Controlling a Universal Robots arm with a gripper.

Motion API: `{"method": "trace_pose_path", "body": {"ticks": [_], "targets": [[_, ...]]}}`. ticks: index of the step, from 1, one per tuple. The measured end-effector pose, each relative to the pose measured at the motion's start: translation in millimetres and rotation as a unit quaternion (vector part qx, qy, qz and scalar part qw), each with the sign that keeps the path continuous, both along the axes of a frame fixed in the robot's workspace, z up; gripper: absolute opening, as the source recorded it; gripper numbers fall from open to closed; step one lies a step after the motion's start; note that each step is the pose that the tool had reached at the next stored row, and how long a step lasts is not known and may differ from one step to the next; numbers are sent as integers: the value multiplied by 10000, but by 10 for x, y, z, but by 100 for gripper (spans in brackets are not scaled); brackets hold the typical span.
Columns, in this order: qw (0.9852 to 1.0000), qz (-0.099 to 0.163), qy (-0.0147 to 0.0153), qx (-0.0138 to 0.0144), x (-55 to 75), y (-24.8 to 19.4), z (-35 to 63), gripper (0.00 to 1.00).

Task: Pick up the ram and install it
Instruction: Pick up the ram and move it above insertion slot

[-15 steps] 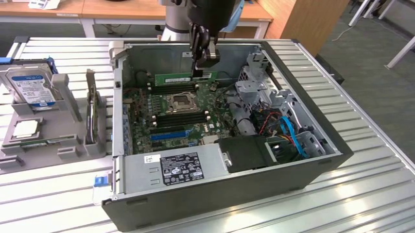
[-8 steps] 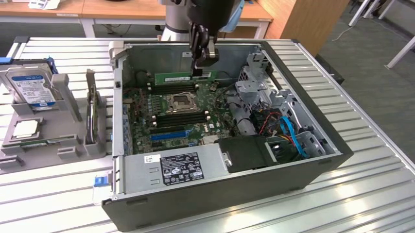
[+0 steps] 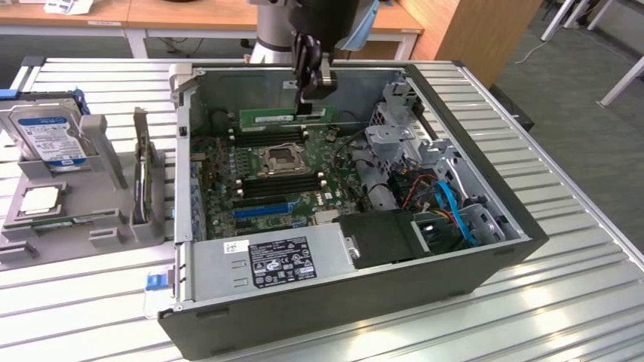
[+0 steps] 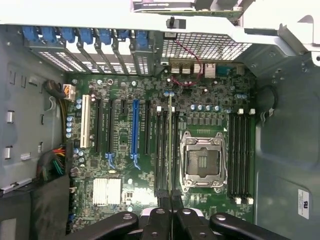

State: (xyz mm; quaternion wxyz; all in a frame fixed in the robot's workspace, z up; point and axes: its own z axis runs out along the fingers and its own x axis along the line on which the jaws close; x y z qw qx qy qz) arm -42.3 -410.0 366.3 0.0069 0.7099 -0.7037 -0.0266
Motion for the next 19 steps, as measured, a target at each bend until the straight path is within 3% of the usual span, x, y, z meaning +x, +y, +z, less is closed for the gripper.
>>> {"method": "trace_pose_path", "body": {"ticks": [5,12,19], "targets": [[10000,0,0,-1,1,36,-3,12],[10000,-1,0,1,0,38,-13,12],[10000,-1,0,0,0,38,-97,12]]}}
